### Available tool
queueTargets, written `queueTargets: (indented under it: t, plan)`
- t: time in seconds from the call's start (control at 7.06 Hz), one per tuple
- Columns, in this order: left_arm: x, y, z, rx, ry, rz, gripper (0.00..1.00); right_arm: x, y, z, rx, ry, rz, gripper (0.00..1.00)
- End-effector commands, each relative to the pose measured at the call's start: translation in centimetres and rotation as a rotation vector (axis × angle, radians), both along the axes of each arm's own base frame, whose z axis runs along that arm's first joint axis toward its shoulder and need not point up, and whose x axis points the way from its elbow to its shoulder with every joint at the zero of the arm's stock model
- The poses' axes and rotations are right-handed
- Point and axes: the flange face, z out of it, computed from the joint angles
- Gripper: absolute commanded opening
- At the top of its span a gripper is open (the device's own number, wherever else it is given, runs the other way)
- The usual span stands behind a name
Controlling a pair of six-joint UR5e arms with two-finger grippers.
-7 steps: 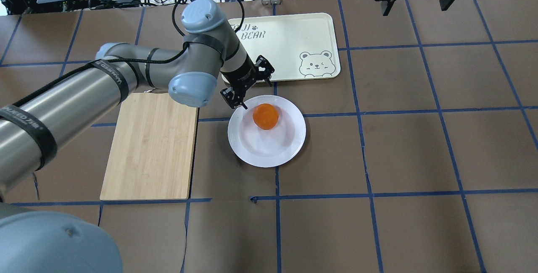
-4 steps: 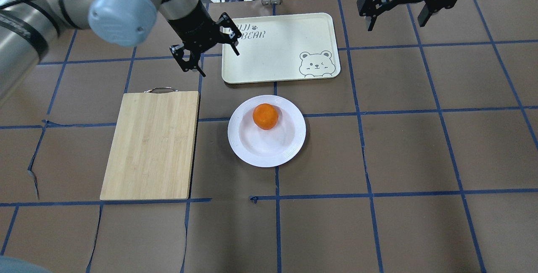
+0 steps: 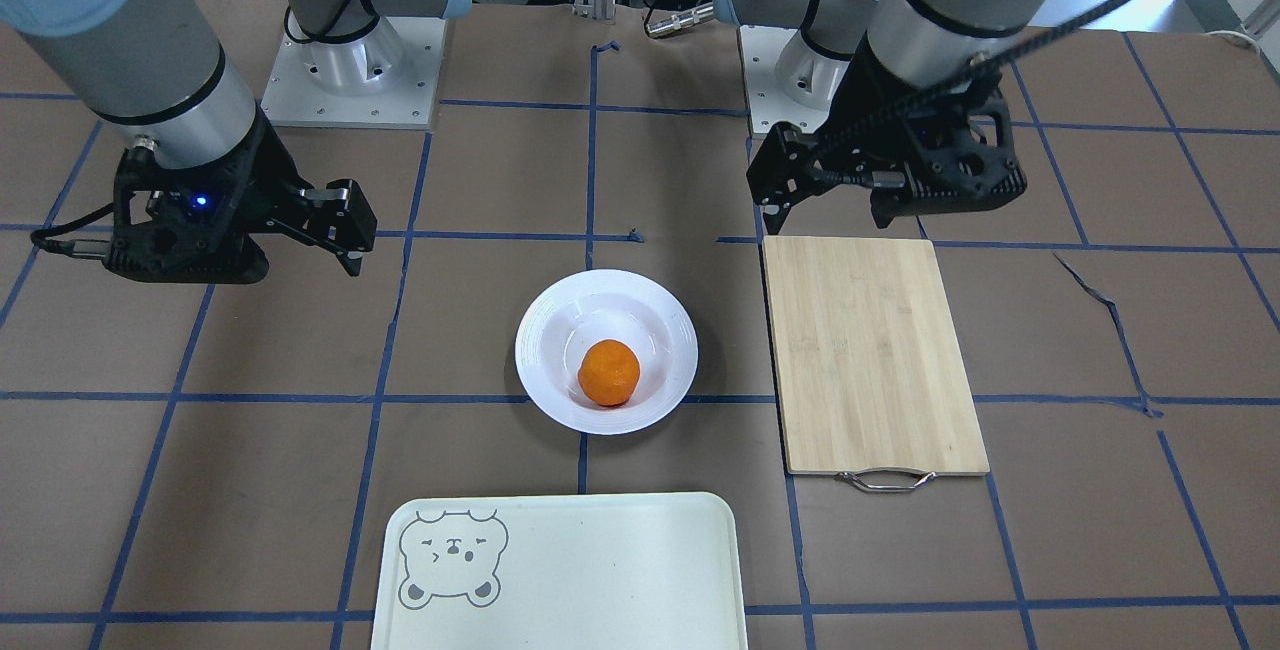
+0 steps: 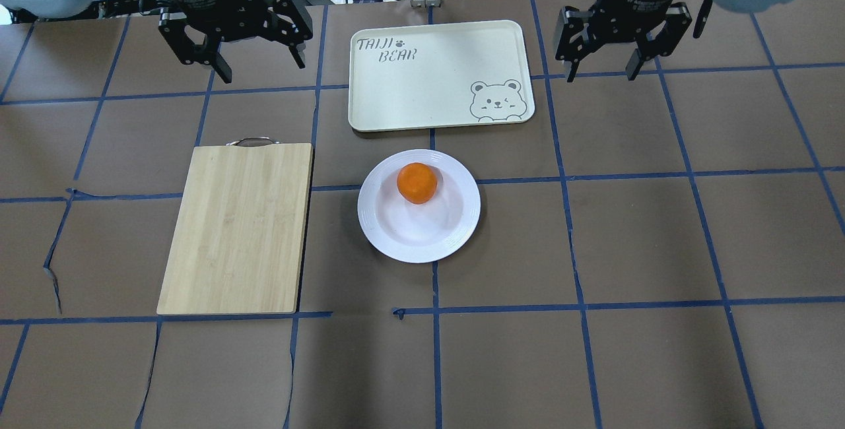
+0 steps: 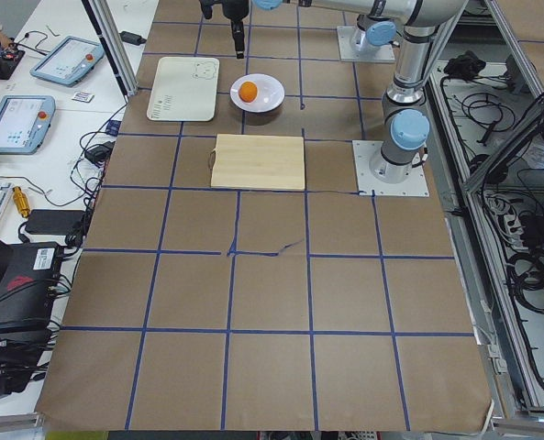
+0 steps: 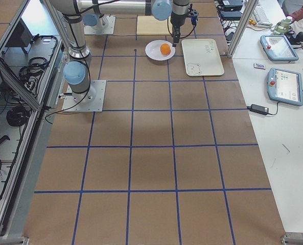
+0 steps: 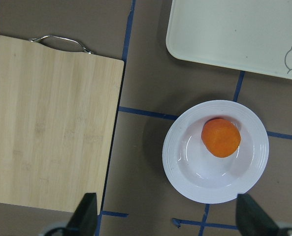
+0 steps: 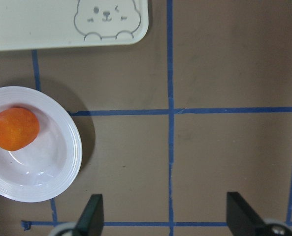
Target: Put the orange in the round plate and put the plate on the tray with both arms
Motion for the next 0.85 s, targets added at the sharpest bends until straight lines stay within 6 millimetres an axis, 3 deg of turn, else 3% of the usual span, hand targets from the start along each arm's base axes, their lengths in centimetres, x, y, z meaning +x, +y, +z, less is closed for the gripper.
queueTargets:
  t: [0.0, 0.14, 0.28, 0.42, 0.57, 0.71]
  plan:
    - [0.0, 3.0, -1.1, -0.026, -0.006, -0.006, 0.97, 1.8, 2.4, -10.6, 0.011, -0.231, -0.050, 1.00]
    - [0.5, 3.6, -2.8, -0.074, -0.008, -0.026, 0.98, 1.9, 4.0, -17.0, -0.051, -0.243, -0.061, 1.00]
    - [0.7, 4.5, -1.9, -0.119, -0.014, -0.043, 1.00, 2.3, 6.6, -21.8, -0.041, -0.280, -0.119, 1.00]
    - [1.8, 4.4, -1.3, -0.128, -0.015, -0.024, 1.00, 3.1, 8.3, -23.6, -0.051, -0.363, -0.134, 1.00]
    - [3.7, 4.0, -0.9, -0.108, -0.006, 0.011, 1.00, 3.5, 8.6, -24.9, -0.049, -0.381, -0.134, 1.00]
    - [4.0, 4.1, -0.4, -0.099, -0.010, -0.041, 1.00, 5.0, 8.5, -25.8, -0.019, -0.525, -0.138, 1.00]
